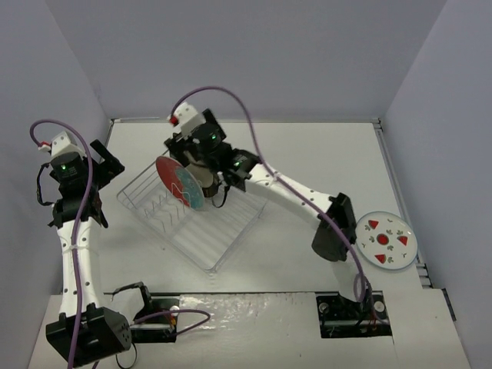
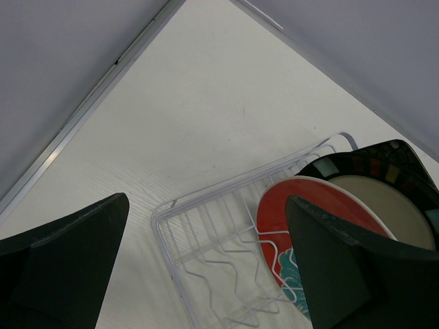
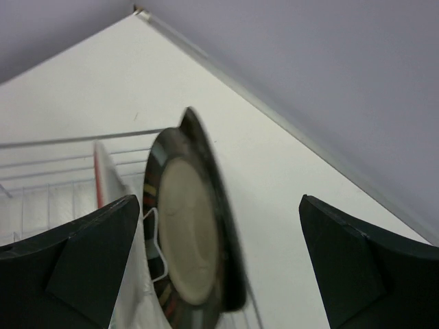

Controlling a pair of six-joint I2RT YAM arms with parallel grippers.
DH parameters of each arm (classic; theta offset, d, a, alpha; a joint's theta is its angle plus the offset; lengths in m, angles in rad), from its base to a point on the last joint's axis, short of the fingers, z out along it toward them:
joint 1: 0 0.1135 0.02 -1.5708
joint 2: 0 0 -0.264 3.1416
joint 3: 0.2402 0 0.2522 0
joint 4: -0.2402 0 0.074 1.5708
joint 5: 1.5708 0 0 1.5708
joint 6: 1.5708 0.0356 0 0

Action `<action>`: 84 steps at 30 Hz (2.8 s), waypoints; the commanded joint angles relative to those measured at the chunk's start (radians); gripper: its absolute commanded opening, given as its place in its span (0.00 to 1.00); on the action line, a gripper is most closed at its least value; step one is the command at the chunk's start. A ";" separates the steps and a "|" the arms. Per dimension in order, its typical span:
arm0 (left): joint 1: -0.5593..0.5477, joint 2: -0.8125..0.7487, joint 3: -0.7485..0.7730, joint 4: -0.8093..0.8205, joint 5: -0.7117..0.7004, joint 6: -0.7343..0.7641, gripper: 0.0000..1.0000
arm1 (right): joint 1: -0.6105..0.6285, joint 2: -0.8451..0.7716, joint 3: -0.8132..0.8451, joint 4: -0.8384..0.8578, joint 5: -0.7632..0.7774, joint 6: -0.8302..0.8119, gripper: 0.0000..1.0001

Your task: Load the plates into the dish rack

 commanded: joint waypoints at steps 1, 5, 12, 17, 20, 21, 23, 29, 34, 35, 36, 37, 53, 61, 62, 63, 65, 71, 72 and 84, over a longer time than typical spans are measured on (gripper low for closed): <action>0.007 -0.002 0.026 0.063 0.008 0.006 0.97 | -0.203 -0.310 -0.088 0.012 -0.011 0.187 1.00; 0.007 0.012 0.044 0.074 0.021 -0.001 0.97 | -0.467 -0.528 -0.385 -0.039 -0.028 0.434 1.00; 0.011 0.054 0.055 0.152 0.075 -0.042 0.97 | -0.736 -0.682 -0.630 -0.369 0.236 0.605 1.00; 0.013 0.107 0.072 0.169 0.105 -0.047 0.97 | -0.768 -0.530 -0.585 -0.770 0.633 0.777 1.00; 0.010 0.134 0.079 0.175 0.096 -0.040 0.97 | -0.789 -0.391 -0.559 -0.907 0.713 0.894 1.00; 0.012 0.139 0.081 0.175 0.096 -0.038 0.97 | -0.793 -0.366 -0.560 -0.918 0.714 0.912 1.00; 0.011 0.152 0.106 0.159 0.096 -0.036 0.97 | -0.801 -0.325 -0.593 -0.879 0.678 0.913 1.00; 0.012 0.150 0.129 0.145 0.097 -0.035 0.97 | -0.866 -0.284 -0.744 -0.672 0.486 0.831 1.00; 0.012 0.156 0.142 0.142 0.103 -0.029 0.97 | -0.921 -0.257 -0.832 -0.641 0.504 0.846 1.00; 0.012 0.160 0.146 0.134 0.103 -0.028 0.97 | -0.924 -0.256 -0.848 -0.628 0.498 0.845 1.00; 0.012 0.165 0.147 0.127 0.102 -0.025 0.97 | -0.935 -0.254 -0.851 -0.614 0.497 0.845 1.00; 0.012 0.179 0.159 0.118 0.094 -0.019 0.97 | -0.960 -0.246 -0.884 -0.579 0.462 0.826 1.00; 0.009 0.228 0.228 0.123 0.110 -0.040 0.97 | -1.060 -0.215 -0.972 -0.475 0.347 0.840 0.75; 0.007 0.294 0.300 0.144 0.148 -0.038 0.97 | -1.076 -0.209 -0.985 -0.486 0.308 0.902 0.50; 0.007 0.298 0.305 0.145 0.150 -0.037 0.97 | -1.076 -0.207 -0.985 -0.489 0.307 0.905 0.49; 0.005 0.308 0.320 0.147 0.153 -0.035 0.97 | -1.078 -0.202 -0.985 -0.492 0.305 0.912 0.46; 0.003 0.323 0.337 0.149 0.156 -0.031 0.97 | -1.079 -0.192 -0.983 -0.497 0.302 0.921 0.42; 0.003 0.335 0.373 0.149 0.152 -0.021 0.97 | -1.080 -0.197 -0.987 -0.504 0.302 0.930 0.23; 0.004 0.333 0.375 0.149 0.147 -0.017 0.97 | -1.080 -0.203 -0.988 -0.506 0.305 0.932 0.20; 0.003 0.317 0.368 0.175 0.161 -0.021 0.97 | -0.958 -0.309 -0.974 -0.490 0.323 0.937 0.00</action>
